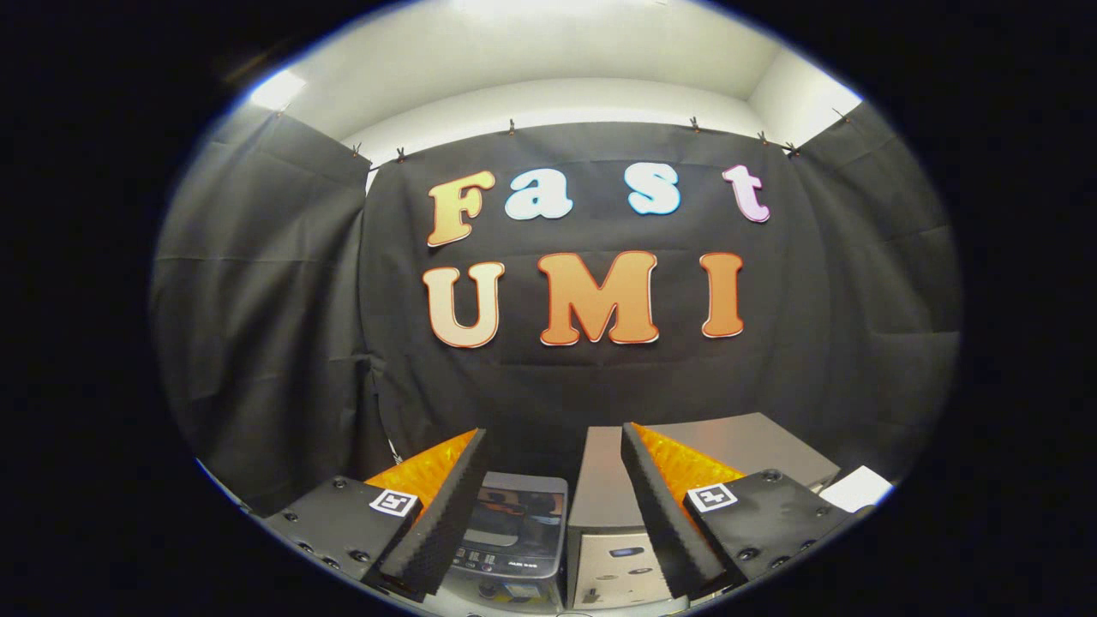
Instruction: Put the clothes into the washing machine and then close the washing machine lid.
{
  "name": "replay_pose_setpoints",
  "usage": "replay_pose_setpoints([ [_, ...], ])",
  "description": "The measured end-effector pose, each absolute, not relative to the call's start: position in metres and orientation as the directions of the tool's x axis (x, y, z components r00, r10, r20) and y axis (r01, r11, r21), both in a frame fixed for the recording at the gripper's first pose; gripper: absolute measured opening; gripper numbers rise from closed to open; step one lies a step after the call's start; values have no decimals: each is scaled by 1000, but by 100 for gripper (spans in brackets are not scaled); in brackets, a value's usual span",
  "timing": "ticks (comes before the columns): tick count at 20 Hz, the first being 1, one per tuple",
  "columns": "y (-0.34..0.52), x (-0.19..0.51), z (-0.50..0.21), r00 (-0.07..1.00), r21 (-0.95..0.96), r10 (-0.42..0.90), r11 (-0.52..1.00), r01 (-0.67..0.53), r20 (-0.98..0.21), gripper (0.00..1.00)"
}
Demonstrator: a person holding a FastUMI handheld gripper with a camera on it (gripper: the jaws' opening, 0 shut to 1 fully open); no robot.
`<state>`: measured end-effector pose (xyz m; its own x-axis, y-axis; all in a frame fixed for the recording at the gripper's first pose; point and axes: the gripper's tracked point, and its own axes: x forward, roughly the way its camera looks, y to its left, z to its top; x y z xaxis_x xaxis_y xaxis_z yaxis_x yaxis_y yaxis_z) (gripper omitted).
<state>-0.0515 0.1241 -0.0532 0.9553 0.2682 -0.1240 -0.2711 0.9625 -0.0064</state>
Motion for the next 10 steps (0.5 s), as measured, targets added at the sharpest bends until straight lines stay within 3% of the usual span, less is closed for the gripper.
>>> replay_pose_setpoints([
  [10,21,-122,-34,977,1,200,980,-200,-77,98],
])
